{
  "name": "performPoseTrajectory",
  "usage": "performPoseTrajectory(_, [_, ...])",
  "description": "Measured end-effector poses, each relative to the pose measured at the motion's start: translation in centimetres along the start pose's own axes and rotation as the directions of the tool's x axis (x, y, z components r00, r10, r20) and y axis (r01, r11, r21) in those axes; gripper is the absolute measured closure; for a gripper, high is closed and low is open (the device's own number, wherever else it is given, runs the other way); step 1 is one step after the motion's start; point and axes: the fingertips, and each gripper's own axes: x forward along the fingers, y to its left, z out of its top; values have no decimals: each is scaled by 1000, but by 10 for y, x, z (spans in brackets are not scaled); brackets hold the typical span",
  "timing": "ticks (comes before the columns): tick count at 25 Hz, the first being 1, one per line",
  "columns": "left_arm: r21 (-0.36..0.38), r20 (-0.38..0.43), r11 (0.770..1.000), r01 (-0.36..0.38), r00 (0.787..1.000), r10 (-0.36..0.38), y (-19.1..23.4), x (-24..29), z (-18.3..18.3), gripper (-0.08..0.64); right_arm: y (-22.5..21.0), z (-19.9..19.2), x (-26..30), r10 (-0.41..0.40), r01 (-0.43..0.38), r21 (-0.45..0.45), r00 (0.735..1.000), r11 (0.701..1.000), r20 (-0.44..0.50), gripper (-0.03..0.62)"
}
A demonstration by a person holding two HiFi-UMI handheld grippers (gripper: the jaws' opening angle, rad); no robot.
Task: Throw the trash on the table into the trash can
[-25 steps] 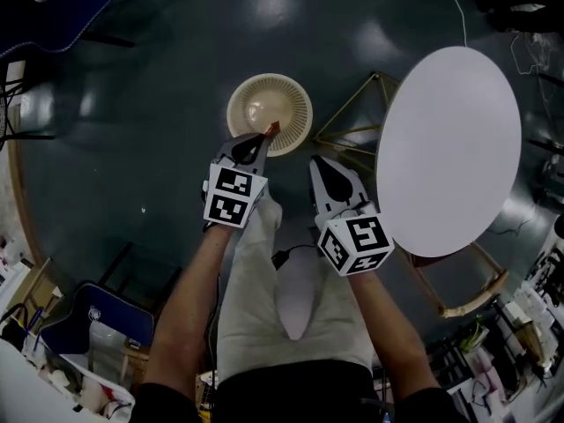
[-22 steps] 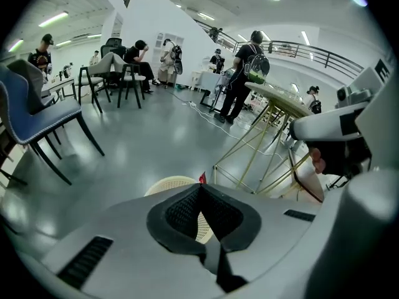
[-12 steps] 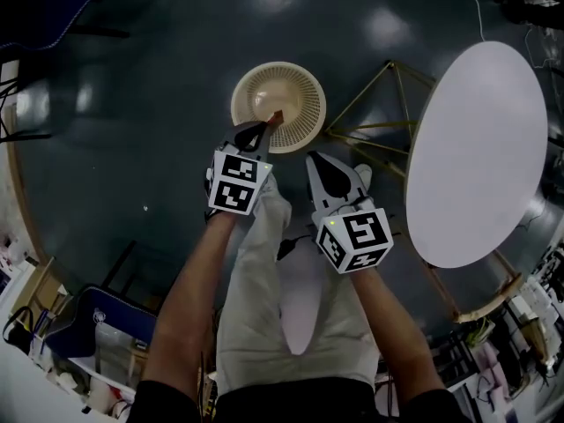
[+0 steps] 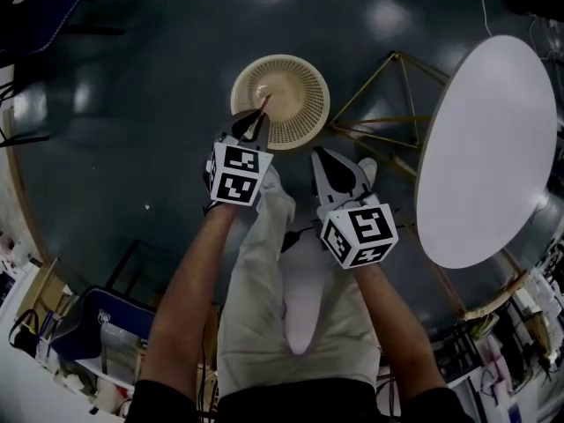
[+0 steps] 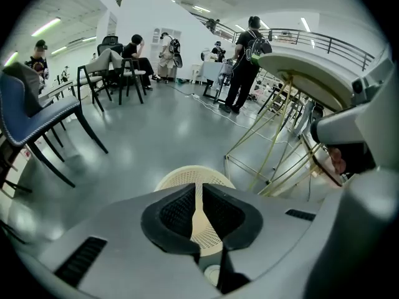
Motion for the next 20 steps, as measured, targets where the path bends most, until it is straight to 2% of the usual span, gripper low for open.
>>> performPoseTrajectory(3, [-2,-4,1000,6,1000,-6,1,5,-3,437,-4,0,2,-2,2,4,1000,1000,-1,575])
performPoseTrajectory(4, [-10,-9,1000,7,1000,-7,2,6,-5,433,-5,0,3,-1,1,4,1000,1000,-2,575])
performPoseTrajectory(12, [0,-4,1000,7,1000,-7,8,2,-7,434,3,-1,10,8,-8,-8,1000,1000,-9,575])
performPoseTrajectory(16, [9,0,1000,17,1000,-17,4,-7,0,489,7,7,5,8,-8,-13,1000,1000,4,575])
performPoseTrajectory(20, [18,15,999,28,999,-29,-1,-23,17,509,14,23,-5,8,-8,-19,1000,1000,21,575])
